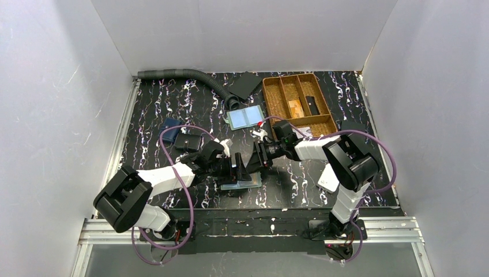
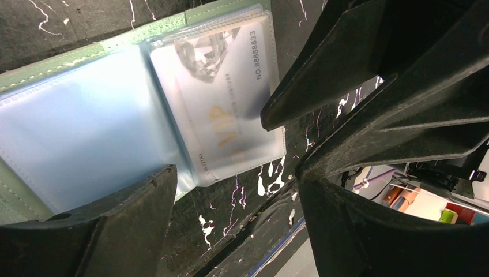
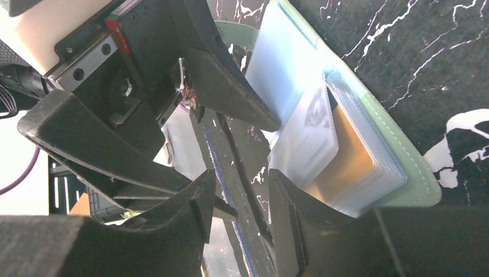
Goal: Take the credit cards out of the card holder
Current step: Remove the credit card from the card holder.
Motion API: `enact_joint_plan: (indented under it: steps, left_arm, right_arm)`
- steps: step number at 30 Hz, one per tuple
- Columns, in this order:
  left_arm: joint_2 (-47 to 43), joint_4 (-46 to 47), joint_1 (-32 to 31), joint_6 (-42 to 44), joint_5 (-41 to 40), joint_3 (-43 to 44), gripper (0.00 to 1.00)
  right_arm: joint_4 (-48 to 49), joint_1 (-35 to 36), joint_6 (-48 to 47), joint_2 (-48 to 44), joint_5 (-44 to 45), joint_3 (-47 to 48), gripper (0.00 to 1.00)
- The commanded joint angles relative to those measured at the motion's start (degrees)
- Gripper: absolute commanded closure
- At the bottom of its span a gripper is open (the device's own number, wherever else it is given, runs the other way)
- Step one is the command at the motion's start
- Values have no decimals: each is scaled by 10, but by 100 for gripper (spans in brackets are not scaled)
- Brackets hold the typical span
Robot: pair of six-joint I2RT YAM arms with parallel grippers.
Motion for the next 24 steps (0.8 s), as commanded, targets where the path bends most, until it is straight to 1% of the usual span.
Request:
enact_joint_plan:
  steps: [1,3,5,7,10,15,20,24]
  left_arm:
    - [3,-5,2,10,1,-17,27]
    - [5,-5,3,6,-3,-22,38]
    - [10,-5,4,4,-5,-25,45]
    - [18,-5,7,1,-6,-25,54]
    - [27,-5,8,-1,-7,-24,59]
    - [36,-5,10,-3,-10,-23,63]
    - [42,-5,13,-5,-15,-27,71]
    - [50,-5,14,-6,-14,-25,75]
  right_arm:
    - [24,1,8,-1,-27,26,53]
    - [9,-3,-10,-17,-34,36,53]
    - [-25,-6,-45,-39,-24,45,53]
    - [-48,-8,-71,-56,-11,48,52]
    - [-78,-12,-100,-62,14,49,51]
    - [-126,-17,-135,-41,63,49,51]
    - [-131,-17,-137,-30,77,47,51]
    - [-125,-16,-131,-21,78,42,50]
